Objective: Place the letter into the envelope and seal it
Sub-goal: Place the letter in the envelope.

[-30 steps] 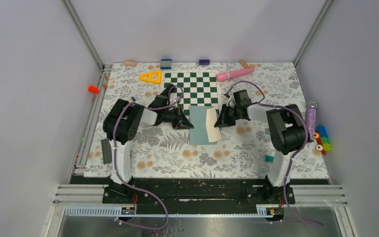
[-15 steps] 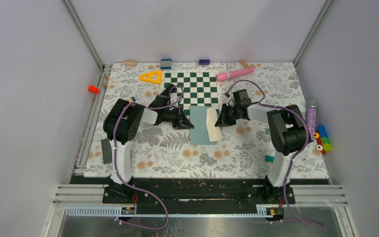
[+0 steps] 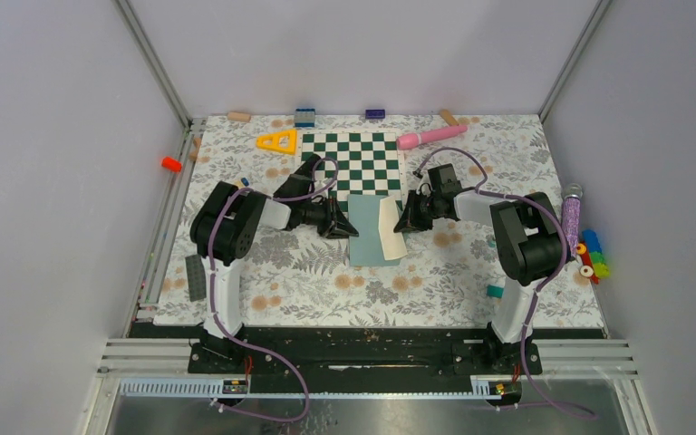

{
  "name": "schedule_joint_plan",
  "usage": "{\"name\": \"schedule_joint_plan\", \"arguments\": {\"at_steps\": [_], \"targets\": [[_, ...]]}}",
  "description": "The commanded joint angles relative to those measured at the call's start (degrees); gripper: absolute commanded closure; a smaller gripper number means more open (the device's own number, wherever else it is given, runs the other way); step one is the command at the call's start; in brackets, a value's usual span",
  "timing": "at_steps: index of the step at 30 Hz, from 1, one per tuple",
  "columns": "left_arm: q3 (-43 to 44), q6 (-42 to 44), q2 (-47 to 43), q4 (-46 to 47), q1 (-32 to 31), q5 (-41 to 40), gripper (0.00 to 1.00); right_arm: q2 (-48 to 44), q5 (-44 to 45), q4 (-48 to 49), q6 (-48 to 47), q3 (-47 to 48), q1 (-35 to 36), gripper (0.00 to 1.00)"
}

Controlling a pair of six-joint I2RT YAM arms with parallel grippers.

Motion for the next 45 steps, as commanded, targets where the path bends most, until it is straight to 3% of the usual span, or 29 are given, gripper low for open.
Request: {"name": "schedule_joint_plan", "arguments": {"at_steps": [1,9,18,33,45], "targets": [[1.0,-0.01,-0.56,1.3,-0.6,0.57,0.84,-0.43,-1.8,0.56,0.79,1.13,0.32,1.0],[1.01,-0.14,-0.25,1.3,-0.6,0.76,0.75,0.42,-3.41,0.55,1.78,1.55,0.23,1.0],[0.91,-0.79,-0.77,1.67,-0.69,1.0,0.81,-1.09,-1.1,0.6,2.92,1.4,-0.2,1.0],[0.47,-2.25,-1.66,3.63,-0.63,1.73,0.8,1.48,-7.07,2.86,7.36,1.7,-1.26,1.0],[0.04,-2.25,-1.41,3.68,-0.6,0.7,0.81,2.4,-5.95,2.15,5.64,0.92,-1.1,1.0]]}}
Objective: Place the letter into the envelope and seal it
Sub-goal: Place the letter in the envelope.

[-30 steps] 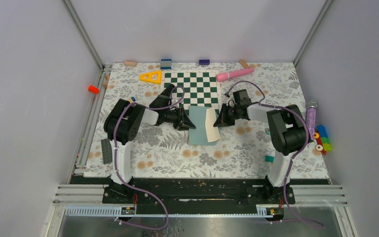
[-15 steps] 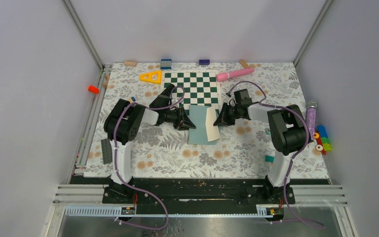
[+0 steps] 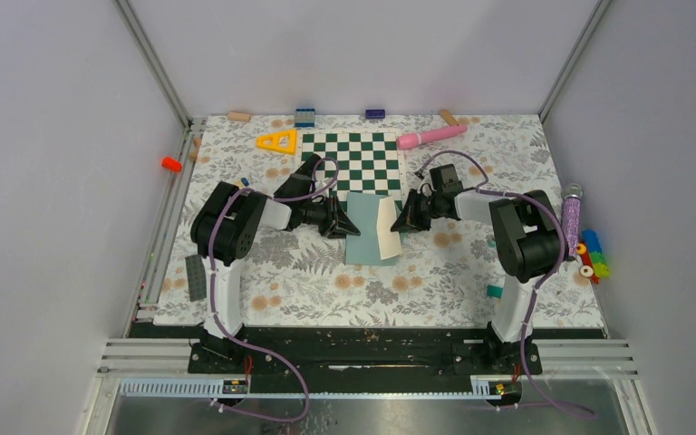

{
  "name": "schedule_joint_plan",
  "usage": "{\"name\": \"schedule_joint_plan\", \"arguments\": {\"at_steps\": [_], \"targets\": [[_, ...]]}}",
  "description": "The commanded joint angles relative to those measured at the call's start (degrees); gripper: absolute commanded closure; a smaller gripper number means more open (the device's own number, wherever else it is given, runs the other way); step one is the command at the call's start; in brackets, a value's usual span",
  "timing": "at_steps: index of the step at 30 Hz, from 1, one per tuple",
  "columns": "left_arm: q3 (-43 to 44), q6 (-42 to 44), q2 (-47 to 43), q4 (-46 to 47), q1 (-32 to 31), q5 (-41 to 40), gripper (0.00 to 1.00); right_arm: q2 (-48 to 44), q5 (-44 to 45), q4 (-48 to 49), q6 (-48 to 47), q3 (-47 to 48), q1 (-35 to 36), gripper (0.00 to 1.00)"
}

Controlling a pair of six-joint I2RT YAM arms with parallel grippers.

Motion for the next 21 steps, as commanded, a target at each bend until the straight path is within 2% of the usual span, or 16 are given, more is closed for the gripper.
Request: {"name": "schedule_joint_plan", "arguments": {"at_steps": [1,11,21], "targets": [[-0.04,-0.09,-1.43,2.3,-0.19,0.02,0.81,1.22,-0.6,0.42,-0.21,0.73,0.05,1.0],[-0.73,-1.16,-1.24,3.53,-0.21,-0.66,0.81,1.15,1.59,1.23,2.99,-0.89,1.45,1.0],[-1.7,-2.14,-1.81,4.4,-0.3,-1.79,0.82,1.15,1.63,6.66,8.85,-3.07,2.16,1.0]]}}
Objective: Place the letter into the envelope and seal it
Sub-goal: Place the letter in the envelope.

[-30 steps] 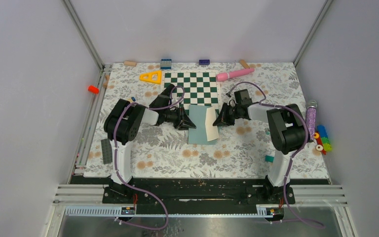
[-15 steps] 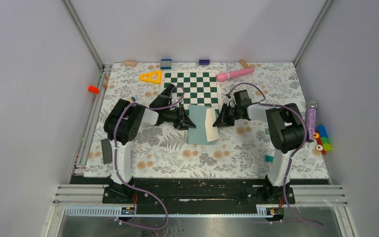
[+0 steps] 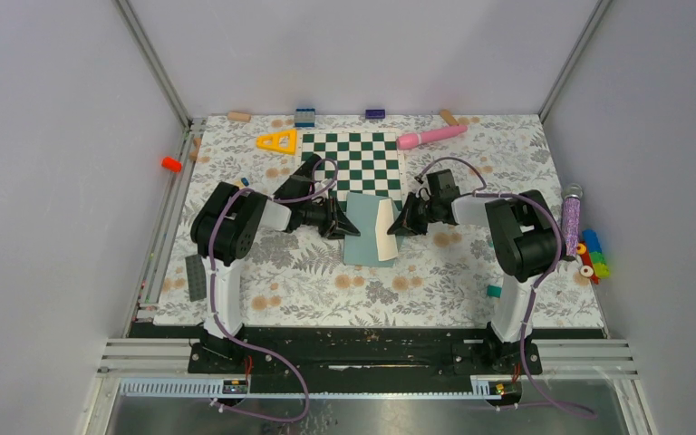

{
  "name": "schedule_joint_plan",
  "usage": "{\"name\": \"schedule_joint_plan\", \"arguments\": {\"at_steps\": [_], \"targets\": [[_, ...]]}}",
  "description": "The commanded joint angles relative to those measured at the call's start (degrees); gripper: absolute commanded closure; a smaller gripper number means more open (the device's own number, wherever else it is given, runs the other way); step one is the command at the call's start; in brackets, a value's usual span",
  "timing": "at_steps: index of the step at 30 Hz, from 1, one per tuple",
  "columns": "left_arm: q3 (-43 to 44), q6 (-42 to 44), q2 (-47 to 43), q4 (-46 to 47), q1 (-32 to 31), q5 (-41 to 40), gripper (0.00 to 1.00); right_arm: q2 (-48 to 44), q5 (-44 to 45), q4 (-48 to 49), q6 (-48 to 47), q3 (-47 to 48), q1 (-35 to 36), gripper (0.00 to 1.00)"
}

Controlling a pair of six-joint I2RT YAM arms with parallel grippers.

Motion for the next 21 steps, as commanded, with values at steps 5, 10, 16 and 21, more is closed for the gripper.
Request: {"name": "schedule_joint_plan", "arguments": {"at_steps": [5,10,16,21], "targets": [[-1.39,-0.67,-2.54,2.91,-0.3,-2.57,0.84,0.05,1.06,3.65,5.36,-1.67,0.84,1.0],[-2.0,-1.69,-2.9,3.93,-0.21,-2.82,0.86,0.13,1.04,4.64,6.61,-2.3,0.89,1.0],[-2.71,-2.65,-3.12,5.52,-0.12,-3.19,0.86,0.47,0.32,5.21,8.29,-2.88,1.43,1.0],[-2.94,-3.12,-3.0,6.15,0.14,-3.34,0.85,-0.01,0.33,5.22,8.87,-3.16,2.96,1.0]]}}
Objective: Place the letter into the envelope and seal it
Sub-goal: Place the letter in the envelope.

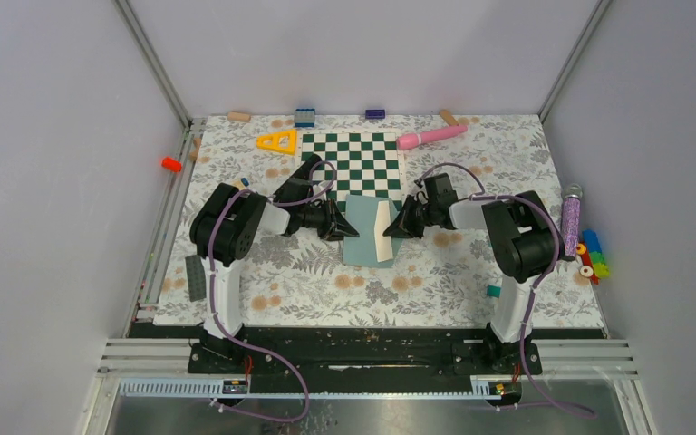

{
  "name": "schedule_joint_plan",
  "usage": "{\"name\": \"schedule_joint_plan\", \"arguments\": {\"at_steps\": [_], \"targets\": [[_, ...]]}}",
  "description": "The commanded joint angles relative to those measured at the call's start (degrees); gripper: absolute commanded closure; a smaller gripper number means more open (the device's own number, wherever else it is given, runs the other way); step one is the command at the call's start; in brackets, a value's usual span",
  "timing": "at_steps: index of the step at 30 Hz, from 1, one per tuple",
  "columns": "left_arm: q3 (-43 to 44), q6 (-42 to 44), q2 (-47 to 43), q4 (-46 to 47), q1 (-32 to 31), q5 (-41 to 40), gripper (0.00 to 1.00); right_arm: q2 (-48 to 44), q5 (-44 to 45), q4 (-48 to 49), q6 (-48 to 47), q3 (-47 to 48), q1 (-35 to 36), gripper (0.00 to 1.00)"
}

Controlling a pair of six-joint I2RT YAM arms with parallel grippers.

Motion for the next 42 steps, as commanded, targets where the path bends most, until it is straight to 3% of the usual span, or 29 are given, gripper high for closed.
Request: {"name": "schedule_joint_plan", "arguments": {"at_steps": [1,10,19,23,31,42], "targets": [[-0.61,-0.56,-2.58,2.73,0.23,-1.85,0.84,0.04,0.38,0.42,1.17,-0.71,2.07,1.0],[-0.84,-1.01,-2.43,3.46,0.34,-1.76,0.82,0.14,0.56,0.16,1.16,-0.45,2.62,0.99],[-1.05,-0.55,-2.69,2.99,1.09,-1.86,0.82,-2.33,1.35,-8.35,-7.01,3.06,2.41,0.73],[-1.06,-0.45,-2.76,2.81,1.2,-1.99,0.82,-3.23,2.24,-12.26,-10.51,3.97,2.46,0.68],[-1.36,-0.25,-3.28,2.85,1.48,-2.46,0.82,-4.18,3.65,-16.76,-14.22,4.51,2.48,0.67],[-1.32,-0.5,-3.03,2.88,1.49,-2.39,0.82,-2.76,2.3,-17.38,-13.54,5.26,2.71,0.78]]}}
